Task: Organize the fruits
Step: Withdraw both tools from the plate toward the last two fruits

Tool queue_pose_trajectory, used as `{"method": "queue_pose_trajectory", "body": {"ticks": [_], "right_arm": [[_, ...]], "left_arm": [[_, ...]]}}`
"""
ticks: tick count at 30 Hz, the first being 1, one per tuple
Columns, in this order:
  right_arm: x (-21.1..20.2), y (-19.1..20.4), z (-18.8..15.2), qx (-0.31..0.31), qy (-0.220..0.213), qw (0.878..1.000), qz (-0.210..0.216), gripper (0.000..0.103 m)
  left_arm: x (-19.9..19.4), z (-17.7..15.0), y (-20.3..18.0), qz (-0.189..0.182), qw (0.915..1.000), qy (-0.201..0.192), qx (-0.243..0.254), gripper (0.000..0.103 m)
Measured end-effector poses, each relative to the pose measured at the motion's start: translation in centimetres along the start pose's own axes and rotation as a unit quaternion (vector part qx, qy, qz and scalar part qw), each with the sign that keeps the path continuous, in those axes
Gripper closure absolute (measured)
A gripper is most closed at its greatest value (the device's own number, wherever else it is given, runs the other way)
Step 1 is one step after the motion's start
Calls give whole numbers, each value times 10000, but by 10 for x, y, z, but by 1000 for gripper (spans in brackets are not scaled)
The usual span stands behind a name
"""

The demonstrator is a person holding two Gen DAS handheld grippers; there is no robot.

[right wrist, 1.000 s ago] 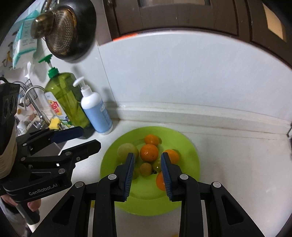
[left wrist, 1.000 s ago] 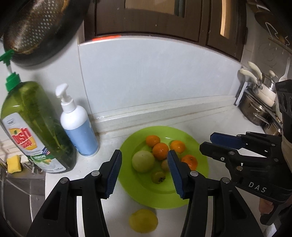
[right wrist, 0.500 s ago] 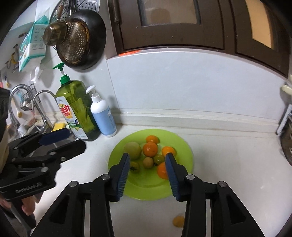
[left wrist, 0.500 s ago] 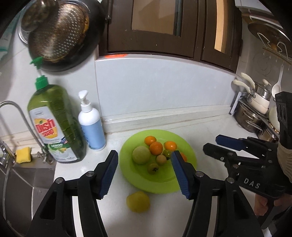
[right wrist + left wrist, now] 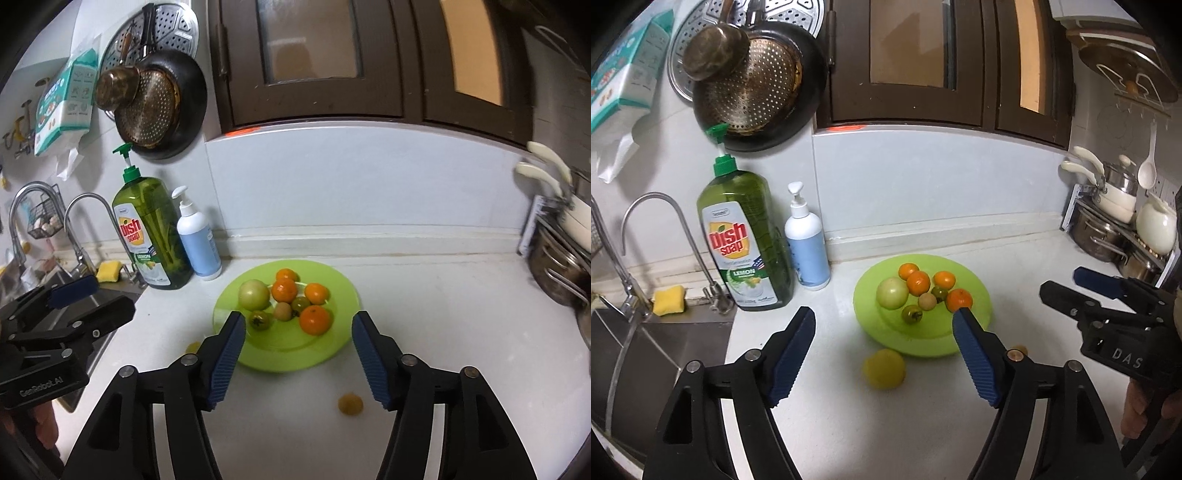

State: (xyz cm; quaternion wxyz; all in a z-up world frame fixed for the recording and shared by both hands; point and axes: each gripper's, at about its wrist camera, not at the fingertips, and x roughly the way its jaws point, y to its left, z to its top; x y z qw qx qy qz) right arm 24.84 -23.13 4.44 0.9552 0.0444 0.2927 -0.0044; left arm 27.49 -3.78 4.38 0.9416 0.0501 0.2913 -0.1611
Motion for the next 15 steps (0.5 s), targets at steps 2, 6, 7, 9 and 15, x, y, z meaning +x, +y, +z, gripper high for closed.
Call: {"method": "queue_pose_trajectory", "body": {"ticks": [2, 6, 7, 9, 15], "right_arm": [[-5, -2, -7, 115, -11, 9999, -81, 39], [-9, -4, -22, 207, 46, 9995, -253, 39], [-10, -3, -26, 203, 63, 9993, -298, 39], [-12, -3, -32, 197, 73, 9990, -397, 39], [-14, -8, -52, 372, 196, 9973, -599, 39]], "left_arm": [[-2, -6, 0, 4, 10000, 16, 12, 25], [-4, -21, -3, 22, 9999, 30, 113, 25], [-5, -24, -3, 39, 9999, 33, 142, 25], [-5, -30, -3, 74, 9998, 30, 205, 25], [-2, -46, -5, 156, 9987, 24, 478, 23]]}}
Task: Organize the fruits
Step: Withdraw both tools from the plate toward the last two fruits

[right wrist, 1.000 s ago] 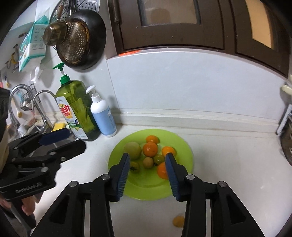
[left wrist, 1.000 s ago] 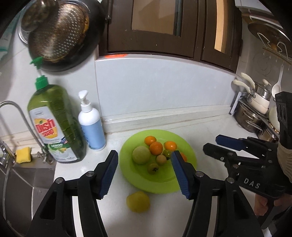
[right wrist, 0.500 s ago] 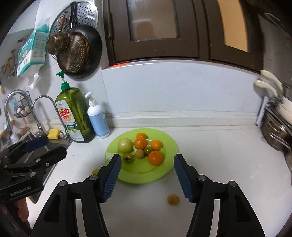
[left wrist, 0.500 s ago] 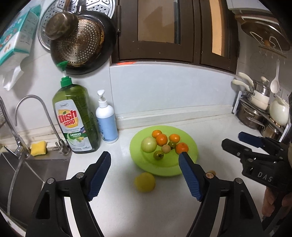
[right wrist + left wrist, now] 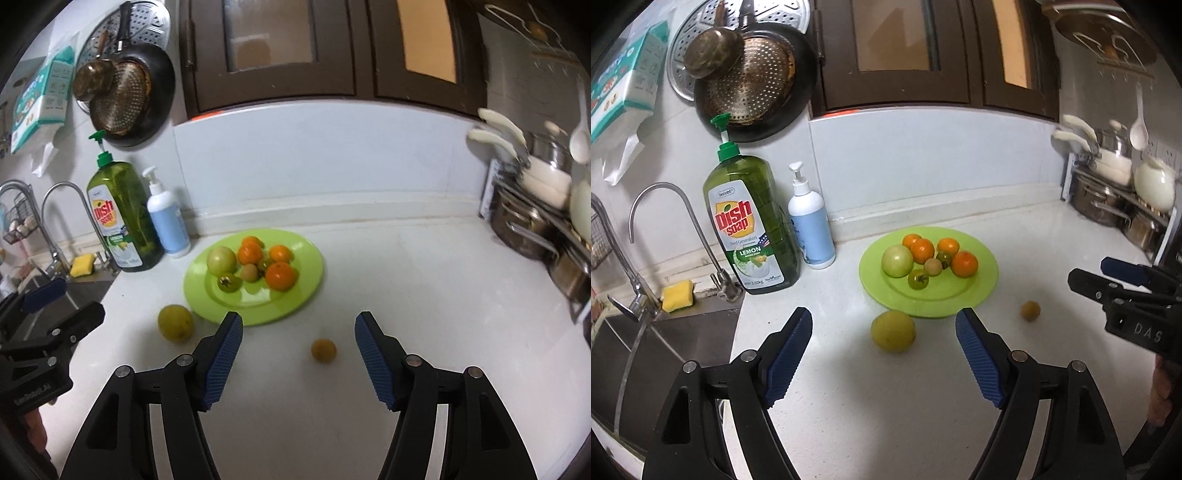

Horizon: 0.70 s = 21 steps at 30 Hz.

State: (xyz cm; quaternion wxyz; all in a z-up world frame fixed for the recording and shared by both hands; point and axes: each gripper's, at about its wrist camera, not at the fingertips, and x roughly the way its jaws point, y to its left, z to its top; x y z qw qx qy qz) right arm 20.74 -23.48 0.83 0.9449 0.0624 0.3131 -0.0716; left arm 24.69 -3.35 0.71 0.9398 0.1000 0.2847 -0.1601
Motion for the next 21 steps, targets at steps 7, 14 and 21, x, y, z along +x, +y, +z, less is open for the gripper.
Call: {"method": "queue_pose_trajectory", "body": {"ticks": [7, 14, 21], "right_arm": [[11, -2, -20, 80, 295, 9995, -109, 39], [32, -4, -32, 112, 530, 9983, -210, 39], [60, -4, -33, 144, 802, 9963, -261, 39]], "left_arm": [[14, -19, -6, 130, 9992, 154, 357, 22], [41, -30, -7, 121, 9977, 382, 554, 22], [75, -32, -5, 34, 9962, 628, 602, 22]]}}
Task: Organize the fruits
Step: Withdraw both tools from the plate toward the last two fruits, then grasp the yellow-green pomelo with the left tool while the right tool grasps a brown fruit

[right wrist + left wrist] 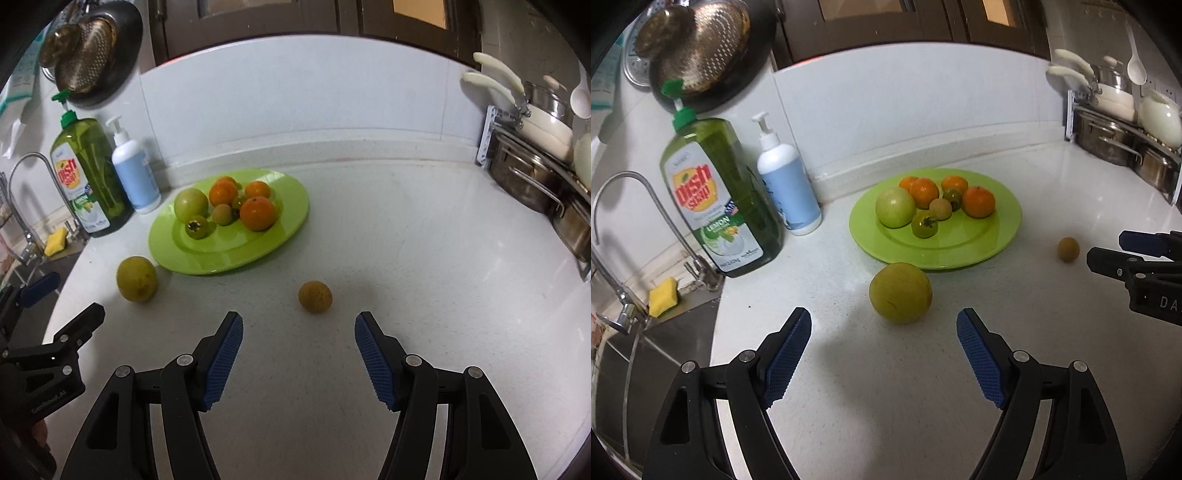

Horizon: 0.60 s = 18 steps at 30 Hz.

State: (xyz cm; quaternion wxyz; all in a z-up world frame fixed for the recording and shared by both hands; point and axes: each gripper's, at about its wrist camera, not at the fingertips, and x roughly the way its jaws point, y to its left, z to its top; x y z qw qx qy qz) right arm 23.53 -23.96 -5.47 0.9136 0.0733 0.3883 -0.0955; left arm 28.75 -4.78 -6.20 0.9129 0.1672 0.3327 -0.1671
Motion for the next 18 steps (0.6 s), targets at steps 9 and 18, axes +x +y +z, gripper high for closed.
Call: {"method": "queue_pose_trajectory", "body": {"ticks": [9, 18], "right_arm": [[30, -3, 6, 96, 275, 9996, -45, 41], [51, -8, 12, 133, 431, 9990, -66, 50]], "left_arm": [[36, 5, 0, -139, 9997, 216, -15, 22], [55, 10, 0, -297, 9990, 328, -89, 22]]}}
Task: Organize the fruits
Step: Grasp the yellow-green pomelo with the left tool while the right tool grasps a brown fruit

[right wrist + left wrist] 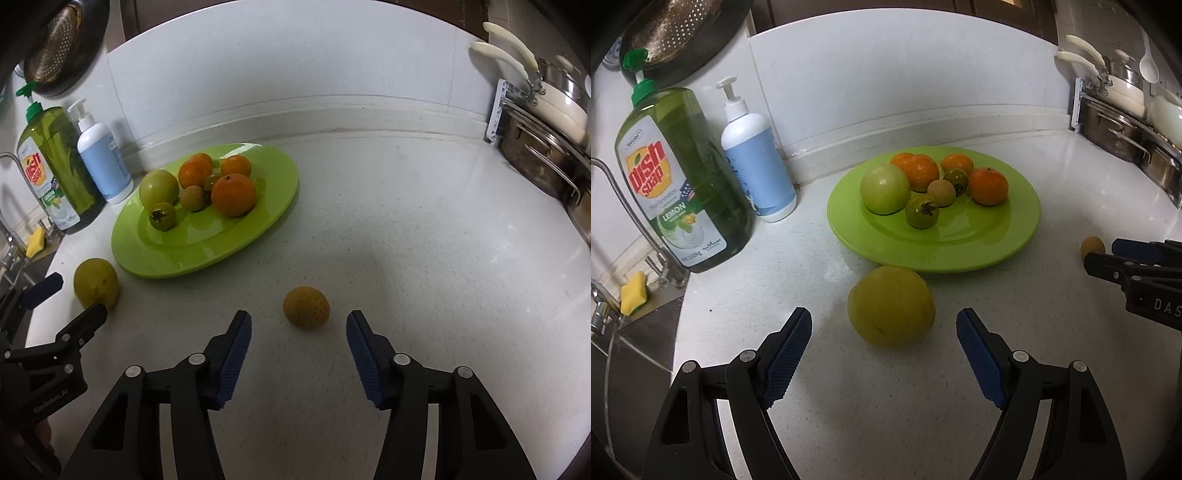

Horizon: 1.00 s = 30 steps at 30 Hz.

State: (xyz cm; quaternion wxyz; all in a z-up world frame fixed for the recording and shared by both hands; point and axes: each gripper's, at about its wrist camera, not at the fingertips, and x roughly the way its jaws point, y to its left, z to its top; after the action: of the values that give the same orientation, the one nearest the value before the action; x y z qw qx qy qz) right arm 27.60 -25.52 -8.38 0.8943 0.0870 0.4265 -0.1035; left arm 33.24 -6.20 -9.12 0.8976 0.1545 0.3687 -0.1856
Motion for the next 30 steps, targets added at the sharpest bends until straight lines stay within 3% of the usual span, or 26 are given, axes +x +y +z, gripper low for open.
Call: {"method": "queue_pose_trajectory", "body": {"ticks": [19, 30], "right_arm": [[14, -3, 7, -5, 130, 9999, -13, 72], [12, 0, 7, -125, 51, 9999, -42, 73]], "left_arm": [[13, 4, 0, -168, 9997, 151, -115, 51], [11, 3, 1, -227, 9995, 147, -158, 52]]}}
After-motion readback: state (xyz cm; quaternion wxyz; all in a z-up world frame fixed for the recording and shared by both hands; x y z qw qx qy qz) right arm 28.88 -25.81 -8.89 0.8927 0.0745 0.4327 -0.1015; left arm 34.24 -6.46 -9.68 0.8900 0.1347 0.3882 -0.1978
